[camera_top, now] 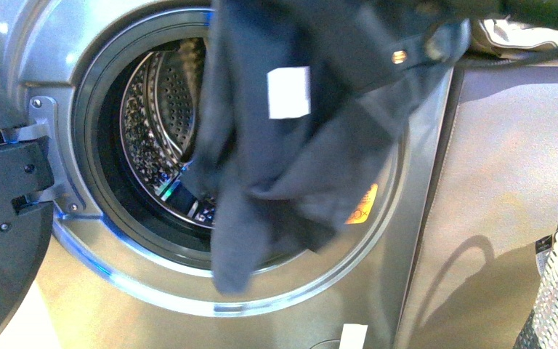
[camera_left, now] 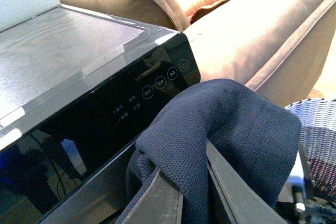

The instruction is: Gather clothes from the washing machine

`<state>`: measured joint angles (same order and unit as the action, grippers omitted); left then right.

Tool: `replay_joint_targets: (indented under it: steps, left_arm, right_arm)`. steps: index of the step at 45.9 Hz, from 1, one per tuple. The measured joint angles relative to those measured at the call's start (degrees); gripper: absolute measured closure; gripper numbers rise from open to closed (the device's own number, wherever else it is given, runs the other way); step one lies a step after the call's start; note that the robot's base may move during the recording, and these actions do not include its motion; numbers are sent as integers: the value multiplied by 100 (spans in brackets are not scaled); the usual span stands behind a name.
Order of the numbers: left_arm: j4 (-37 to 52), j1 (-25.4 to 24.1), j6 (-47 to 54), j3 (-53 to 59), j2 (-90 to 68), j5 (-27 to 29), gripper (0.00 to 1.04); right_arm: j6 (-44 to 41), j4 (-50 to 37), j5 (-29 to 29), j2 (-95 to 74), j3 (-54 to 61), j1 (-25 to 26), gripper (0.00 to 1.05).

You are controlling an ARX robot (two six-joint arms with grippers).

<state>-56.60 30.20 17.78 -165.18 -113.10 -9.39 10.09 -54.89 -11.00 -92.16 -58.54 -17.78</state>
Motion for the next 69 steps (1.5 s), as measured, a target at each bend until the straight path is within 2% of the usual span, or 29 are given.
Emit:
replay_joint_targets:
  steps: [14,16,18,25,26,27,28,31,32,33,35,36,37,39,40,47,48,50,51,54,55,56,57,58,59,60,62,63,69]
  left_arm:
    - [79,2,-2,-20,0,-2,99]
    - [81,2,-2,-20,0,0,94]
    - [90,4,-4,-26,0,-2,82]
    - [107,4,-4,-26,0,-2,78]
    - [111,4,-4,-26,0,-2,63]
    - [111,4,-4,-26,0,-2,63]
    - [116,4,-4,-26,0,-2,49]
    - [116,4,-4,-26,0,-2,49]
    - [118,4,-4,-26,0,0,38]
    - [118,4,-4,-26,0,0,38]
    - [133,4,-4,-28,0,0,14]
    - [133,4,-4,-28,0,0,14]
    - [144,4,-4,-26,0,0,7]
    - [144,4,-4,-26,0,0,7]
    - [153,4,15,-28,0,2,2]
    - [155,4,-4,-28,0,2,2]
    - [157,4,-2,-28,0,2,10]
    - [157,4,-2,-28,0,2,10]
    - [157,4,-2,-28,0,2,21]
    - [157,4,-2,-28,0,2,21]
    - [160,4,-7,-28,0,2,31]
    - [160,4,-7,-28,0,2,25]
    - [160,4,-7,-28,0,2,25]
    - [160,4,-7,-28,0,0,18]
    - [160,4,-7,-28,0,0,18]
    - [160,4,-7,-28,0,2,10]
    - [160,4,-7,-28,0,2,10]
    - [166,4,-7,-28,0,0,3]
    - [168,4,-11,-28,0,0,2]
  right_arm:
    - [114,-238,396,935,28,496,101]
    - [153,-238,455,1034,-52,590,101]
    - [173,-236,501,1108,-107,662,101]
    - [234,-195,702,1419,-420,1110,101]
    - [238,-195,721,1451,-463,1185,101]
    - [238,-195,758,1499,-518,1305,101]
    - [238,-190,780,1534,-551,1388,101]
    - [269,-164,807,1626,-667,1666,101]
    - [306,-133,809,1663,-730,1812,101]
    - [358,-94,809,1705,-791,1967,101]
    - [459,-4,774,1788,-898,2277,101]
    - [503,13,739,1821,-916,2380,101]
    - [560,33,697,1853,-925,2483,101]
    - [671,74,595,1947,-931,2734,101]
    - [719,107,529,2004,-931,2874,101]
    - [1040,374,-238,2455,-693,3574,101]
    - [1084,407,-345,2520,-625,3646,101]
    - [1154,461,-575,2638,-468,3788,101]
    - [1180,494,-684,2695,-380,3860,101]
    - [1285,603,-1075,2861,-42,4111,101]
    - [1307,621,-1180,2892,63,4183,101]
    - [1331,636,-1311,2927,221,4288,101]
    - [1349,636,-1394,2940,332,4363,101]
    - [1377,629,-1530,2946,492,4472,101]
    - [1410,614,-1657,2935,647,4586,101]
    - [1425,603,-1733,2922,741,4660,101]
    - [1447,553,-1853,2872,916,4809,101]
    - [1464,520,-1897,2844,997,4885,101]
    - [1576,417,-2186,2592,1530,5357,101]
